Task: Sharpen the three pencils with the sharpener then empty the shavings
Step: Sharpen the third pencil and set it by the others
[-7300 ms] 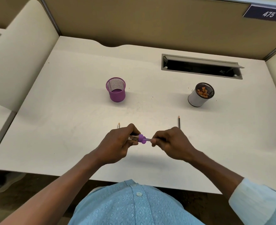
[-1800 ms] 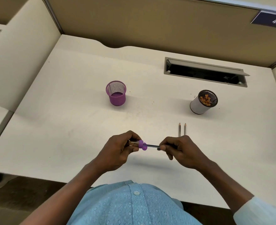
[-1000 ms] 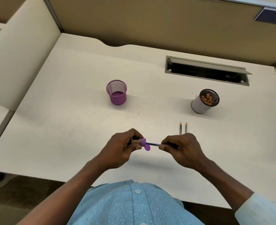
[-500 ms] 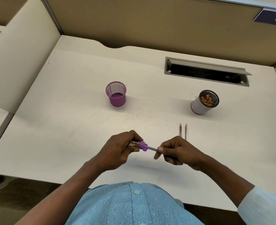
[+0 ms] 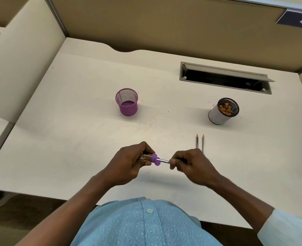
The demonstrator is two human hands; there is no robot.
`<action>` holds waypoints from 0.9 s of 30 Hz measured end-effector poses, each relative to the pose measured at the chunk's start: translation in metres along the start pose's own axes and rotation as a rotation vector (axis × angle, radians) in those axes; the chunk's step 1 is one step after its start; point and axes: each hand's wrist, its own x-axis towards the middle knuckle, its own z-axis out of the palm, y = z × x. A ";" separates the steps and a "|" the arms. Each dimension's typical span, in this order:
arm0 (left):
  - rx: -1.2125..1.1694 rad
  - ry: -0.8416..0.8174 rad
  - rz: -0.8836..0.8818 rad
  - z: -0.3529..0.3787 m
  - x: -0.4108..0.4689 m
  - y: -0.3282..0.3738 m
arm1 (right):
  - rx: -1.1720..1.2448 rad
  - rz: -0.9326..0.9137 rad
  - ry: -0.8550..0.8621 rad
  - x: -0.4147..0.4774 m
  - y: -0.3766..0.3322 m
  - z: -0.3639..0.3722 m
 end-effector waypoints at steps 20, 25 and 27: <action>0.010 -0.031 -0.013 0.001 -0.005 0.002 | 0.160 0.139 -0.107 -0.005 -0.003 -0.003; -0.011 -0.047 -0.020 0.002 -0.007 0.001 | 0.158 0.067 -0.197 -0.006 0.000 -0.007; -0.026 -0.046 -0.027 0.001 -0.007 0.000 | -0.074 -0.166 -0.008 -0.008 0.007 -0.005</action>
